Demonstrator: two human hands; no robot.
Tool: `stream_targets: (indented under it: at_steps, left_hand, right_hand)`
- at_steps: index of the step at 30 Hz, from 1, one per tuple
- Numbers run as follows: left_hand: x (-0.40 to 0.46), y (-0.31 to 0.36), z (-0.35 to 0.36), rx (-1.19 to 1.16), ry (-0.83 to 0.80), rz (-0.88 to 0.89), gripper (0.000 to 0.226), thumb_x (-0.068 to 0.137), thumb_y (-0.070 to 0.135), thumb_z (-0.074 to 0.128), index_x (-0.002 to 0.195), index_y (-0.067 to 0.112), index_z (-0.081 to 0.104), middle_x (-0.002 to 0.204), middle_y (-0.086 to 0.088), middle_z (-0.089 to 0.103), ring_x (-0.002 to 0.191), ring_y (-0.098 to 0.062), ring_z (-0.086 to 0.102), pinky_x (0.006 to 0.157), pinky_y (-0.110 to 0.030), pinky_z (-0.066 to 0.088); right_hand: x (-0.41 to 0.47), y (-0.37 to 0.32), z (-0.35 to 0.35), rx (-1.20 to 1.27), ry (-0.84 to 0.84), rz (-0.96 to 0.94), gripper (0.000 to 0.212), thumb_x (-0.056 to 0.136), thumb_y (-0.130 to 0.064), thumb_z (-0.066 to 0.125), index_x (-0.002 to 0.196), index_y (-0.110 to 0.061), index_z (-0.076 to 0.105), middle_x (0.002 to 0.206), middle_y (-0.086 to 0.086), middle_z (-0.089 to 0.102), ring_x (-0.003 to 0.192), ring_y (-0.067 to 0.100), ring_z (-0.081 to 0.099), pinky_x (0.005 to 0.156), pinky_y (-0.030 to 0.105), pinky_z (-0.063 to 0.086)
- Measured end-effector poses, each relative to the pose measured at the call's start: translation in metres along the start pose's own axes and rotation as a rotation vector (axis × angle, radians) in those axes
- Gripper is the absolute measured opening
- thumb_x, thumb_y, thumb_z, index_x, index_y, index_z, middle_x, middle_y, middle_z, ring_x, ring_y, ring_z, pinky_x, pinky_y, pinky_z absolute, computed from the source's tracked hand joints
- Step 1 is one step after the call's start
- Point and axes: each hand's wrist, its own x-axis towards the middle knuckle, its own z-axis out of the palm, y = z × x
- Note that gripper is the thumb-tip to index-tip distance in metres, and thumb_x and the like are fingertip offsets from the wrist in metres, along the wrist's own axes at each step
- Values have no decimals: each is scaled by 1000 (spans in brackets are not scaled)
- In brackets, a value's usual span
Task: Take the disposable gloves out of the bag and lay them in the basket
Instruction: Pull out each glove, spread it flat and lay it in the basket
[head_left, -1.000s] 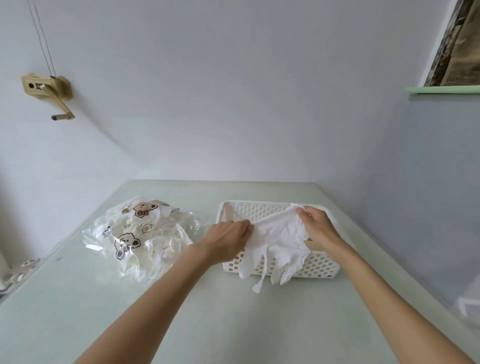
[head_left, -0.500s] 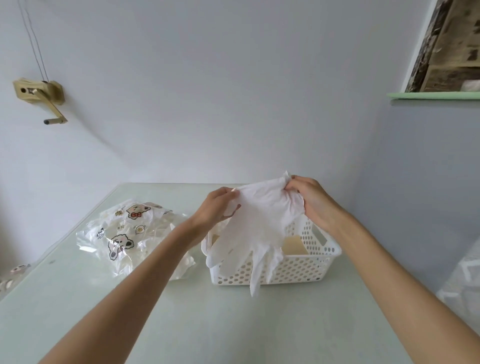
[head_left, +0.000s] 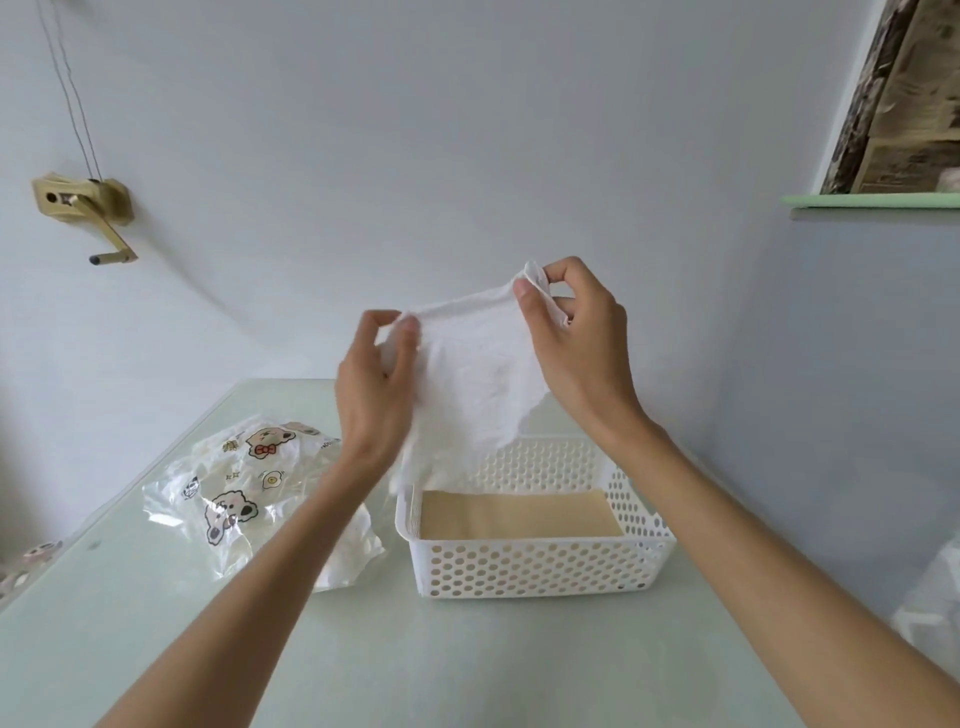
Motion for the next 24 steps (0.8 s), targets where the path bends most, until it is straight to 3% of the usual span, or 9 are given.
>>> stream_targets:
  at_steps: [2,5,8,11,13,15,17,22,24]
  left_hand:
    - [11,0,-2,66,-39,43,22,97,42,50,93,21,54,53,4,46,45,-15,36,46,-28,30]
    - [12,-17,16,368,-293,-15,19,96,42,50,92,25,57,60,3,56,58,-24,53,54,-29,38]
    - [-4,-53,44,783,-712,-111,27,99,40,42,113,23,58,108,-9,66,101,-31,60,80,-34,43]
    - [-20,-77,64,1029,-958,-31,34,102,36,34,124,17,52,122,-10,60,112,-32,55,81,-35,39]
    - [-26,-83,73,1081,-1001,62,32,102,33,35,121,12,52,120,-12,60,110,-33,55,76,-33,34]
    - [-31,-87,80,1091,-1001,135,28,100,31,42,117,12,54,116,-12,62,106,-32,57,75,-32,34]
    - [-33,-89,83,1110,-987,217,25,98,32,48,114,15,56,111,-9,65,101,-30,60,74,-32,37]
    - [-31,-84,84,1087,-930,585,23,97,38,50,112,20,50,112,5,63,90,-19,62,64,-27,33]
    - [-26,-75,84,1025,-901,630,27,96,41,50,114,20,50,112,6,62,88,-16,60,63,-26,33]
  right_hand:
    - [-4,10,-4,70,-11,83,21,96,-31,53,88,-12,52,46,-10,31,38,8,26,41,17,20]
    - [-11,54,-13,5,-85,345,17,94,-30,55,93,-13,59,58,-6,50,48,1,47,46,18,34]
    - [-26,107,-17,-343,-328,562,22,94,-30,54,98,-10,61,88,4,62,85,24,61,70,30,44]
    - [-41,140,-18,-703,-602,524,25,98,-28,46,82,-9,50,83,6,55,84,31,55,60,30,35]
    - [-46,148,-18,-868,-723,457,26,100,-26,39,79,-13,43,84,2,53,89,30,52,58,29,32]
    - [-46,151,-17,-1002,-808,396,21,102,-26,37,103,-11,50,109,7,58,104,31,55,69,29,34]
    - [-45,153,-15,-1107,-862,345,26,103,-26,37,119,-8,47,122,9,57,111,29,55,73,29,33]
    - [-48,160,-10,-1251,-896,248,23,98,-13,46,120,-7,46,119,8,59,108,27,59,69,29,33]
    - [-50,161,-8,-1299,-912,202,27,97,-10,49,123,-6,44,118,7,60,107,26,60,67,29,34]
